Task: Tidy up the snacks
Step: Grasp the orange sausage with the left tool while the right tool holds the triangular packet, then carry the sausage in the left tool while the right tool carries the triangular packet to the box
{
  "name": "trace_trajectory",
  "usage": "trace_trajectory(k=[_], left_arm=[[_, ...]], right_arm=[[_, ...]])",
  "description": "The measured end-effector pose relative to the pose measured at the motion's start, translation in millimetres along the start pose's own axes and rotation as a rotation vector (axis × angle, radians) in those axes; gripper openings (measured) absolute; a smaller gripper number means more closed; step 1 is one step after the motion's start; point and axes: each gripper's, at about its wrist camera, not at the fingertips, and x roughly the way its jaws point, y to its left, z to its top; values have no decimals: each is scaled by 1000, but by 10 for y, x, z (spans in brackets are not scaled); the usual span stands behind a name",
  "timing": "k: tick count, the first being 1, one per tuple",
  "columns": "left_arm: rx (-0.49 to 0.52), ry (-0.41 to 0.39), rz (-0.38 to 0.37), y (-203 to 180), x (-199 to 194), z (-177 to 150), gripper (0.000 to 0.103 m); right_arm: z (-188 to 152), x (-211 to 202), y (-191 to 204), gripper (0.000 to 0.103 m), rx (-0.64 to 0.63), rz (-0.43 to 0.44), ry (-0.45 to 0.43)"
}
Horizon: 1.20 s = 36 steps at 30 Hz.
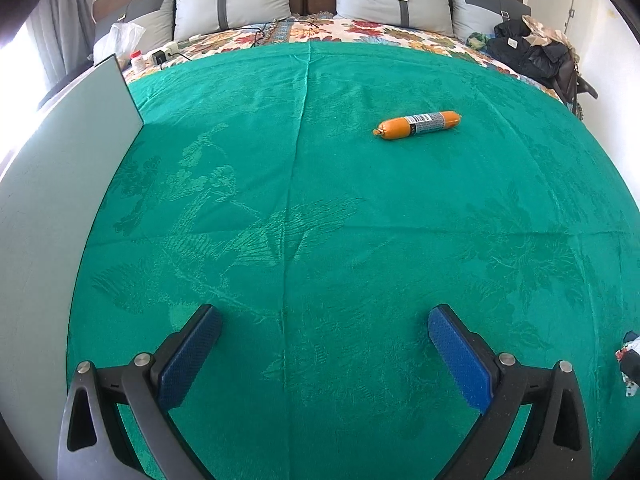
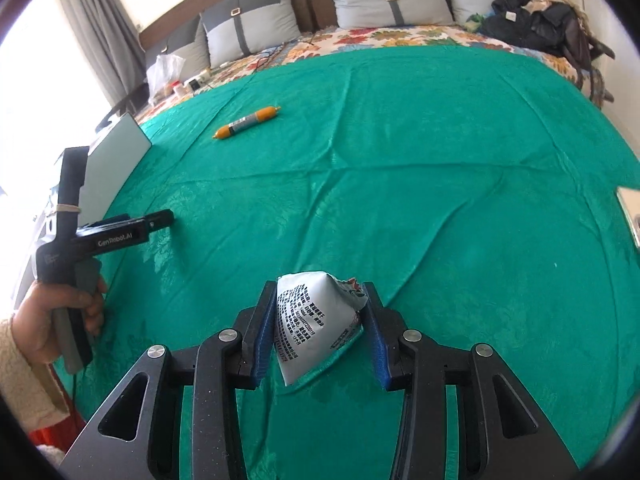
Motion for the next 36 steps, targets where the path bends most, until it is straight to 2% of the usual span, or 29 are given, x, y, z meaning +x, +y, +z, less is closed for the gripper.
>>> trace_trajectory(k=[2, 3, 9, 12, 15, 18, 21, 23, 24, 26, 27, 32, 36], left_arm=[[64, 28, -53, -54, 14, 225, 90], [102, 36, -64, -93, 14, 368, 89], [289, 21, -142, -299, 54, 1214, 89], [339, 60, -125, -410, 232, 1474, 89], [384, 92, -140, -537, 385, 1601, 89], [452, 89, -137, -691, 482, 1621, 86], [499, 124, -134, -787, 604, 1589, 70], [524, 155, -129, -809, 677, 1524, 52], [521, 140, -151, -795, 656, 1497, 47], [488, 137, -179, -754, 644, 1469, 20], [462, 140, -198, -727, 636, 1450, 16], [378, 96, -169, -584, 467, 1169, 15], [241, 65, -146, -364, 187, 785, 15]], right_arm=[[78, 12, -13, 43, -10, 21, -19], [117, 32, 7, 43, -30, 20, -26], [171, 150, 104, 43, -80, 68, -24], [159, 205, 123, 43, -80, 88, -3], [156, 221, 156, 43, -91, 100, 1], [141, 220, 197, 43, -110, 107, 2], [130, 236, 196, 43, -106, 117, 10], [126, 246, 193, 43, -106, 114, 14], [126, 248, 191, 43, -106, 112, 15], [130, 242, 189, 43, -104, 112, 12], [136, 238, 193, 43, -105, 112, 10], [152, 227, 199, 43, -108, 105, -2], [162, 203, 168, 43, -90, 106, -18]])
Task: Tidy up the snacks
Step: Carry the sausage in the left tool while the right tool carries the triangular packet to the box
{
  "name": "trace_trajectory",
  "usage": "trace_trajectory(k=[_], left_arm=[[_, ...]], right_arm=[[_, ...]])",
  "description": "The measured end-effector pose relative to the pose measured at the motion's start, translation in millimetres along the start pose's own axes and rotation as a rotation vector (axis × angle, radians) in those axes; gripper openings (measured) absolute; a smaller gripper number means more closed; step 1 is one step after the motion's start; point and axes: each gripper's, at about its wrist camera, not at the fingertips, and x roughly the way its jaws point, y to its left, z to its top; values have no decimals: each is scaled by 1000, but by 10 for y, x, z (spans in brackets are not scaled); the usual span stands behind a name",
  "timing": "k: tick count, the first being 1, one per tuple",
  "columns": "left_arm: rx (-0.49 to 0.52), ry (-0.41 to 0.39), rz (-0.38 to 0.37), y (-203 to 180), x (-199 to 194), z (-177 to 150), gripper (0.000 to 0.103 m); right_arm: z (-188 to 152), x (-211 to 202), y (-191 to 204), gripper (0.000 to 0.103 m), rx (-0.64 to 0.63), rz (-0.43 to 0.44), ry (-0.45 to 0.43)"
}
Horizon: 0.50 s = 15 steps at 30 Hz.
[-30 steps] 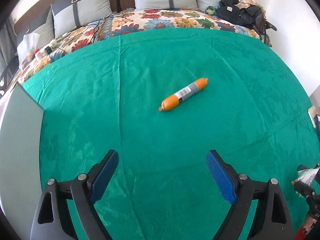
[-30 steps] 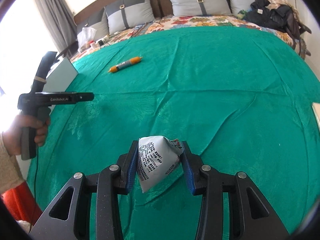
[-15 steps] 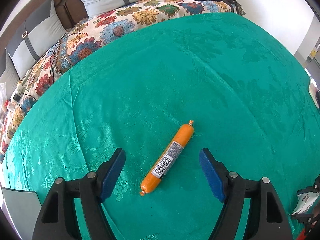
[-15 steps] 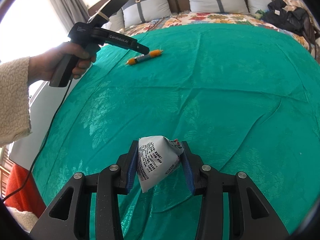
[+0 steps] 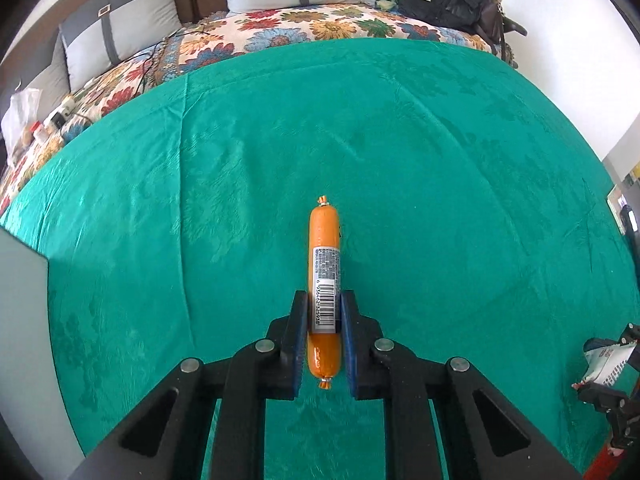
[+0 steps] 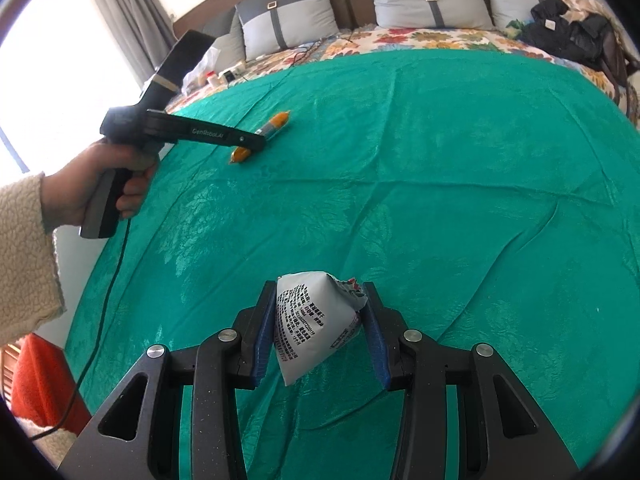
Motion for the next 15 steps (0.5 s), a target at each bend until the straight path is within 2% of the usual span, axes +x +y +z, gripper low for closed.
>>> trace_trajectory(k=[7, 10, 15], left_arm=[[-95, -107, 125, -51, -640, -782, 15], [-127, -147, 147, -67, -906, -982, 15], [-107, -202, 180, -154, -1343, -1179, 15]], right_arm=[[-22, -34, 101, 43, -39, -32, -37], [-92, -62, 184, 43, -46, -40, -38], [-195, -148, 363, 43, -44, -41, -28]])
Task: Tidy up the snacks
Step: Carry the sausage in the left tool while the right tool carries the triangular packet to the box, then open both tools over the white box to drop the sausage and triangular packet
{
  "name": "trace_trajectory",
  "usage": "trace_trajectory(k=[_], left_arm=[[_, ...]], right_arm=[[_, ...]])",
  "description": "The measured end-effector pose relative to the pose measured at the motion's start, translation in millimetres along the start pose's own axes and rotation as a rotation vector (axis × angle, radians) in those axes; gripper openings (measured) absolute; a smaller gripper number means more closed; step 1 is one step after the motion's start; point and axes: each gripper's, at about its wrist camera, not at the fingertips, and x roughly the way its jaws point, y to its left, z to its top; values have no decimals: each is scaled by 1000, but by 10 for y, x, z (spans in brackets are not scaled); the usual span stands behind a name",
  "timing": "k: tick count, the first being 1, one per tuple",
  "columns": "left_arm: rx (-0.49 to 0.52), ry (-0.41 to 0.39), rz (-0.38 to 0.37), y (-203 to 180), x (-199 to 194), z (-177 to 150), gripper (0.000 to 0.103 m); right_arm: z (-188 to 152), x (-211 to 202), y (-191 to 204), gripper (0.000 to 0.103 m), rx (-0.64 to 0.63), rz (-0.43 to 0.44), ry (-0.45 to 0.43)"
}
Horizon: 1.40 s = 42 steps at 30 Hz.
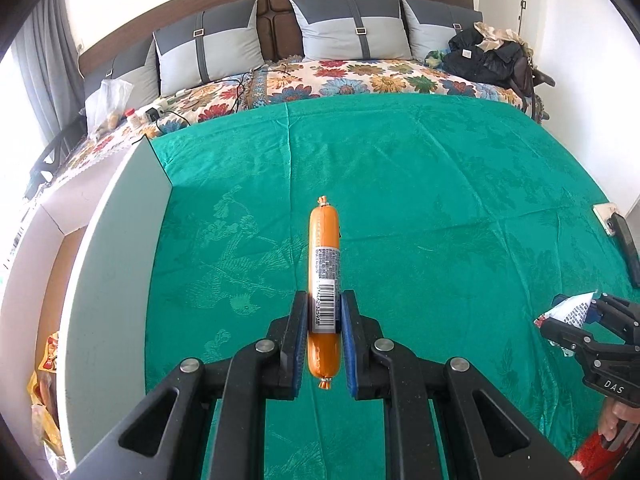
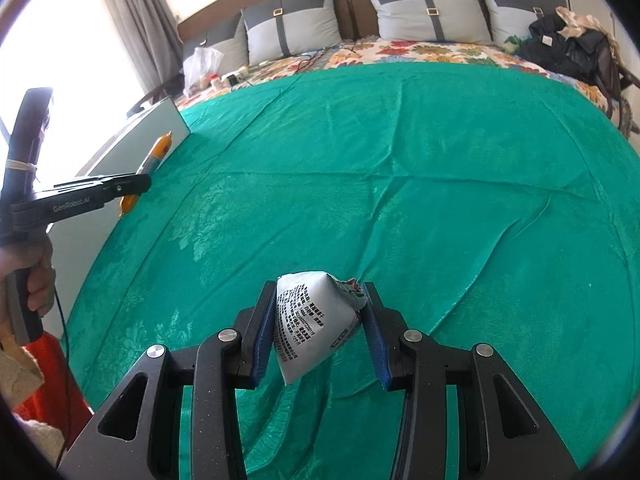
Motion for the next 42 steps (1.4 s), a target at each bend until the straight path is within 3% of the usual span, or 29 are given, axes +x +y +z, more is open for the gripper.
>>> trace_trajectory(k=[6, 9, 14, 16, 18, 23, 26, 30, 34, 36, 37, 39, 41, 42], left_arm=[[36, -56, 31, -2, -470, -103, 15], [20, -76, 10, 56, -693, -183, 15], [-102, -108, -83, 338, -1126, -378, 15], [-179, -118, -137, 592, -1333, -448, 15], [-240, -140, -142, 912, -1560, -480, 15], [-329, -185, 2, 1823, -2020, -633, 15], [-384, -152, 98, 2309, -1997, -837, 15], [-462, -67, 158, 2739, -1742, -1206, 15], [-501, 0, 178, 2901, -1511, -1496, 15], [-509, 13, 193, 2914, -1448, -1589, 17], [-507, 16, 198, 2909, -1435, -1618, 19], [-501, 10, 209, 2903, -1471, -1651, 32], [-491, -21, 242, 2858, -1572, -1653, 70], [-477, -48, 269, 2818, -1648, -1640, 77]], right_arm=[[-89, -168, 347, 43, -57, 8, -14], [-179, -186, 494, 43, -76, 13, 10], [-169, -251, 860, 43, -141, 32, 29], [-64, -287, 1088, 43, -172, 62, 26], [84, -336, 1398, 43, -228, 94, 11], [530, -462, 2361, 43, -353, 241, -40], [725, -421, 2974, 44, -402, 358, -23], [817, -111, 3696, 46, -455, 457, 88], [708, 401, 4117, 50, -506, 439, 210], [659, 661, 4164, 57, -487, 442, 268], [643, 748, 4162, 65, -476, 434, 284], [629, 842, 4108, 65, -442, 420, 306], [652, 817, 4030, 65, -399, 432, 308], [657, 770, 3977, 65, -387, 429, 296]])
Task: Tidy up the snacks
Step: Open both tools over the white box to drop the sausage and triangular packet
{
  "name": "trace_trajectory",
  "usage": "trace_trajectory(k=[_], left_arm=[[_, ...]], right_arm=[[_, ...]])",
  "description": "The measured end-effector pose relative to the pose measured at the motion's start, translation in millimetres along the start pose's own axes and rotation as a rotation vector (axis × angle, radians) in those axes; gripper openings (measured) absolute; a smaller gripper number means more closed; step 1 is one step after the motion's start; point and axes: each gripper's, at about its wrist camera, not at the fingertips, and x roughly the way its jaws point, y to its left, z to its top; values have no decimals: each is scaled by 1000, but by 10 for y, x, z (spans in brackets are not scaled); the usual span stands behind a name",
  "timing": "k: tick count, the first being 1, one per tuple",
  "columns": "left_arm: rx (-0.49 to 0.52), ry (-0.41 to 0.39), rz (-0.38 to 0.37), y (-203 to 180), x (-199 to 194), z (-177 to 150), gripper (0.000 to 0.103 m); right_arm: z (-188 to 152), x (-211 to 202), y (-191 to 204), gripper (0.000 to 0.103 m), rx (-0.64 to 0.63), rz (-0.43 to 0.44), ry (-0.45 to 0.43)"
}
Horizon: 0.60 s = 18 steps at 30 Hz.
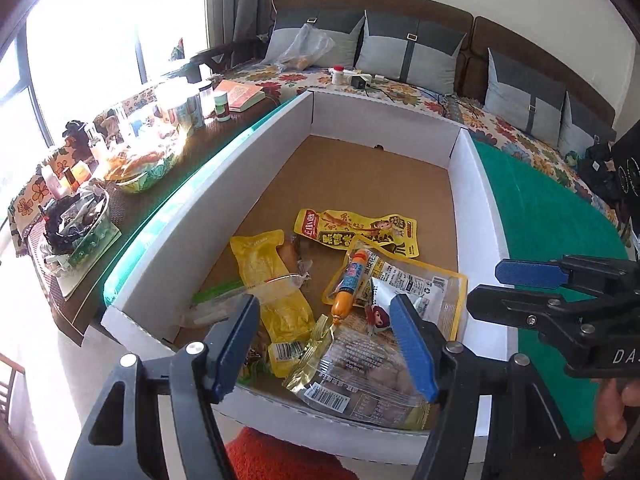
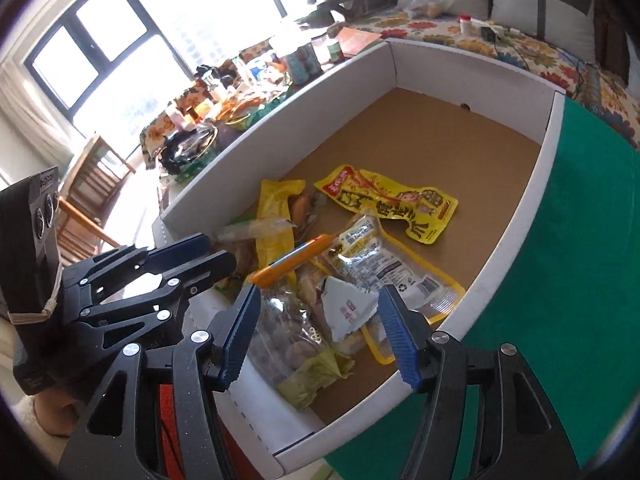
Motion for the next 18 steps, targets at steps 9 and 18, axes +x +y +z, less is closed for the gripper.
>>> trace_trajectory(k=[9, 18], left_arm=[[-24, -241, 132, -298, -701, 135, 103], [-61, -89, 159, -227, -651, 183, 103]], right_arm=[[-192, -619, 252, 76, -38, -145, -107], [-332, -877, 241, 83, 49, -272, -153]])
